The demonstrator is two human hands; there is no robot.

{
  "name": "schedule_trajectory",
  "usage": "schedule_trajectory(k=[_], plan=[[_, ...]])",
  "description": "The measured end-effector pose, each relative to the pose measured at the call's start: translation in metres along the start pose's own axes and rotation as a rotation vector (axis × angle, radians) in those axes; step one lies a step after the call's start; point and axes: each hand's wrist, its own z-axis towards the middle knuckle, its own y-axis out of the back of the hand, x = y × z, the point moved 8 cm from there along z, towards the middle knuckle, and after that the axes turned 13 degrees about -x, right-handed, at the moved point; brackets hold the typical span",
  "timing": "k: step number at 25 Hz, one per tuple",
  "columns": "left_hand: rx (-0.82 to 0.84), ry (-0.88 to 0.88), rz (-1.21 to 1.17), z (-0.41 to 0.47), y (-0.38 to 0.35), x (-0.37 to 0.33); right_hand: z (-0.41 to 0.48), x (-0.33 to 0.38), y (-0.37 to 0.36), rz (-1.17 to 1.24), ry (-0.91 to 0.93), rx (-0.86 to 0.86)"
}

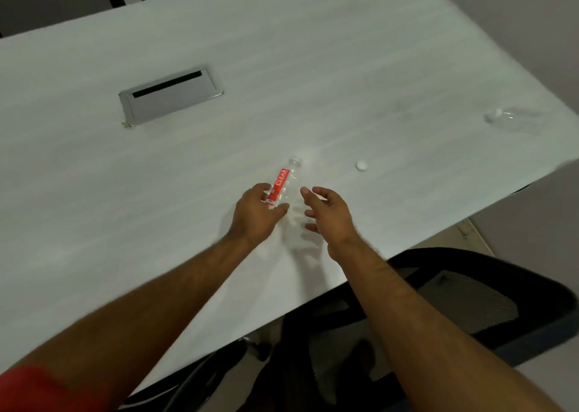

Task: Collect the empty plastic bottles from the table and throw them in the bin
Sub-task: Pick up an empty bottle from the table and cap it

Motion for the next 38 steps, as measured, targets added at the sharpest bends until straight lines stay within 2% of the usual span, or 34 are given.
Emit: schedule_trajectory(k=[4, 5, 8, 12, 15, 18, 22, 25, 28, 30, 32, 34, 38], plan=[[0.337, -0.065, -0.171, -0.031, -0.070, -0.059, 0.043, 0.009, 0.062, 0.126, -0.087, -0.111], [0.372, -0.049, -0.236, -0.028, -0.085, -0.068, 0.054, 0.009, 0.086, 0.147, -0.098, -0.161], [0.246, -0.039, -0.197, 0.001, -0.125, -0.088, 0.086, 0.009, 0.154, 0.174, -0.110, -0.287], [0.041, -0.261, 0.118, 0.027, -0.198, -0.129, 0.133, 0.014, 0.199, 0.161, -0.109, -0.307], [-0.104, -0.287, 0.358, 0.041, -0.219, -0.144, 0.155, 0.019, 0.199, 0.140, -0.080, -0.275], [-0.120, -0.265, 0.474, 0.049, -0.234, -0.158, 0.170, 0.016, 0.200, 0.142, -0.104, -0.228], [-0.094, -0.204, 0.430, 0.067, -0.246, -0.172, 0.181, 0.020, 0.206, 0.130, -0.107, -0.193], [-0.019, -0.236, 0.448, 0.076, -0.259, -0.184, 0.183, 0.024, 0.213, 0.130, -0.094, -0.159], [-0.033, -0.224, 0.268, 0.064, -0.254, -0.196, 0.179, 0.030, 0.222, 0.132, -0.065, -0.147], [-0.051, -0.114, 0.035, 0.041, -0.241, -0.202, 0.169, 0.037, 0.229, 0.115, -0.036, -0.145], [0.021, 0.076, -0.227, 0.012, -0.233, -0.202, 0.154, 0.042, 0.232, 0.105, -0.020, -0.131], [0.077, 0.208, -0.377, -0.017, -0.218, -0.203, 0.132, 0.049, 0.236, 0.113, -0.009, -0.091], [0.054, 0.279, -0.582, -0.048, -0.171, -0.213, 0.090, 0.062, 0.246, 0.014, 0.136, -0.013]])
